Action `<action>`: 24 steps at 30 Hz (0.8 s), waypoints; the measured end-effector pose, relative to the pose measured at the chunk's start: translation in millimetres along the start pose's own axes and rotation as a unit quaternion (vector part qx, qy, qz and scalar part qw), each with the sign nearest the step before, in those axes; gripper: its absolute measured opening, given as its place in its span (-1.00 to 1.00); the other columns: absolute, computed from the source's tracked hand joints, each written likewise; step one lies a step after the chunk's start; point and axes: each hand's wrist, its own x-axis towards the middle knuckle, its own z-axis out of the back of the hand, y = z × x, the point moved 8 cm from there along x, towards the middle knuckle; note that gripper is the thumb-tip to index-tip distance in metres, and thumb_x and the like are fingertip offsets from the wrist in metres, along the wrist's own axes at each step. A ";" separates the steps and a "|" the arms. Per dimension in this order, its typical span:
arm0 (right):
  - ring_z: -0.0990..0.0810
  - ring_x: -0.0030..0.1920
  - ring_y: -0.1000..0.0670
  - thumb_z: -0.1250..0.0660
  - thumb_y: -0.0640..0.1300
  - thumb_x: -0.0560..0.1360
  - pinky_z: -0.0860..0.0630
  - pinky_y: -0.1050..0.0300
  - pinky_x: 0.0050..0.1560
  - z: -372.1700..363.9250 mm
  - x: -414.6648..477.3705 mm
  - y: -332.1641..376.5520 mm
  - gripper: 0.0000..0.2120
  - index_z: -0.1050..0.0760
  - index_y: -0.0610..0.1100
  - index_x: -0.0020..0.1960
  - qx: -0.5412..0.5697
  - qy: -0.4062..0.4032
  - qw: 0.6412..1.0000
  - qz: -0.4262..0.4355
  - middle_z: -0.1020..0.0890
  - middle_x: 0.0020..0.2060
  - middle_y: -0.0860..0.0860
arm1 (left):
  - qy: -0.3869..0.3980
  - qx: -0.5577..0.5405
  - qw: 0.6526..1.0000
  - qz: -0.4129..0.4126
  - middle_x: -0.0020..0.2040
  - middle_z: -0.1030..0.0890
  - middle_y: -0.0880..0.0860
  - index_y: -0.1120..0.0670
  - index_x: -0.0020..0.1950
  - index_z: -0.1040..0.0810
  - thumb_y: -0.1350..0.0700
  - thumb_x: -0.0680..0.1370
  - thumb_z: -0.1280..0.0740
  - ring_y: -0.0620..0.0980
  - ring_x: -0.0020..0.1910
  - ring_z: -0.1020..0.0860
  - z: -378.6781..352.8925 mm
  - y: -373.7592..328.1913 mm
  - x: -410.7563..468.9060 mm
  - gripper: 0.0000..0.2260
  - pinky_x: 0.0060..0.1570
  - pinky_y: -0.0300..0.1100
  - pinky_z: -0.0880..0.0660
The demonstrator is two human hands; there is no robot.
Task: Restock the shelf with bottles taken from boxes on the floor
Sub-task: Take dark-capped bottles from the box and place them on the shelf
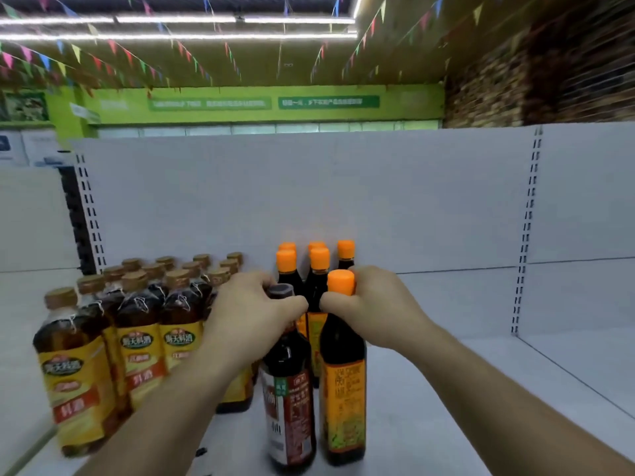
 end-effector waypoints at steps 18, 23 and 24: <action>-0.62 -0.22 -0.11 -0.41 0.19 0.48 -0.57 -0.13 -0.21 -17.2 -14.7 -14.1 -0.64 -0.55 -0.12 -0.10 0.027 -0.019 0.999 -0.008 -0.63 -0.27 -0.07 | 0.027 -0.141 0.990 -0.002 -0.11 -0.72 -0.06 -0.07 0.02 -0.65 -0.02 0.46 -0.51 -0.07 -0.11 -0.70 -16.4 22.3 -12.0 -0.83 -0.04 0.14 -0.66; -0.56 -0.33 0.13 -0.44 0.24 0.49 -0.45 0.13 -0.33 -14.2 -25.1 -19.9 -0.72 -0.60 0.03 -0.12 0.079 -0.040 0.996 -0.010 -0.57 -0.38 0.12 | 0.018 -0.172 0.985 0.002 -0.05 -0.73 -0.08 -0.10 0.07 -0.64 -0.07 0.47 -0.53 -0.08 -0.04 -0.71 -21.1 30.0 -15.5 -0.79 0.00 0.11 -0.67; -0.53 -0.35 0.16 -0.44 0.23 0.48 -0.39 0.24 -0.36 -12.6 -27.6 -21.1 -0.76 -0.61 0.07 -0.10 0.089 -0.040 0.995 -0.015 -0.54 -0.41 0.14 | 0.017 -0.177 0.984 0.002 -0.05 -0.73 -0.09 -0.10 0.06 -0.64 -0.07 0.47 -0.53 -0.09 -0.04 -0.71 -21.2 31.1 -16.2 -0.79 0.01 0.10 -0.67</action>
